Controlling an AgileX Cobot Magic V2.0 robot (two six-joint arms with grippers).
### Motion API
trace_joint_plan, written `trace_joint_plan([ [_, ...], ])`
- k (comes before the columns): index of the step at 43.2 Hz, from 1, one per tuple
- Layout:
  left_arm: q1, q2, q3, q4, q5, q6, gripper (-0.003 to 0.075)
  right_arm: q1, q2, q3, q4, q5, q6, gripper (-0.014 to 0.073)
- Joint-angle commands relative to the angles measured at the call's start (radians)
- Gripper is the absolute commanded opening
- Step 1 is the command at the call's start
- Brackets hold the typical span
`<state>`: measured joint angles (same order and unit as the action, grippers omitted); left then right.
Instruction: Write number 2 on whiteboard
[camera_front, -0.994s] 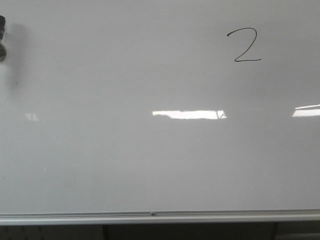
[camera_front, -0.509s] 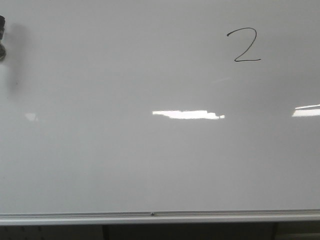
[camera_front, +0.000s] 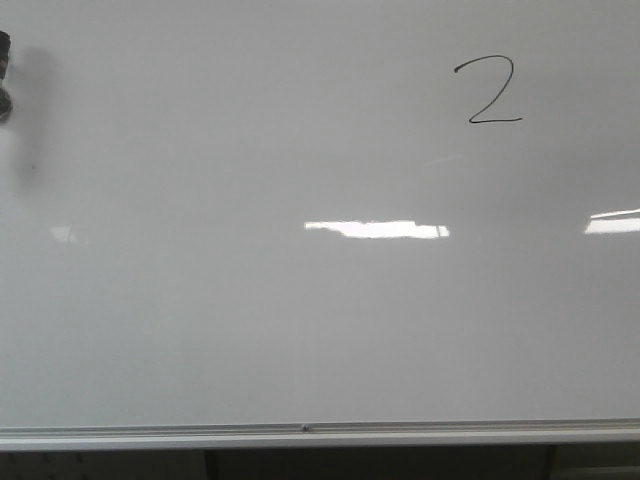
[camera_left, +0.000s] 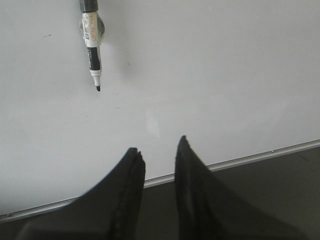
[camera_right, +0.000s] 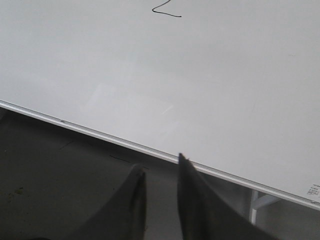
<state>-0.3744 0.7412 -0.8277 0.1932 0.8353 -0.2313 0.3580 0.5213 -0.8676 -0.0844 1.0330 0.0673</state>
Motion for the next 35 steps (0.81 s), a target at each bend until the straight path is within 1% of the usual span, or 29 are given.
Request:
trace_joint_plan([
  [1, -0.007, -0.001, -0.033, 0.015, -0.054, -0.002, 0.0048, -0.004, 0.004, -0.021, -0.02, -0.075, 0.0, 0.0011],
  [6, -0.007, -0.001, -0.033, 0.015, -0.056, -0.002, -0.0021, -0.004, 0.004, -0.021, -0.02, -0.074, 0.0, -0.0068],
  [35, -0.007, -0.001, -0.033, 0.015, -0.056, -0.002, -0.002, -0.004, 0.004, -0.021, -0.02, -0.089, 0.0, -0.0066],
])
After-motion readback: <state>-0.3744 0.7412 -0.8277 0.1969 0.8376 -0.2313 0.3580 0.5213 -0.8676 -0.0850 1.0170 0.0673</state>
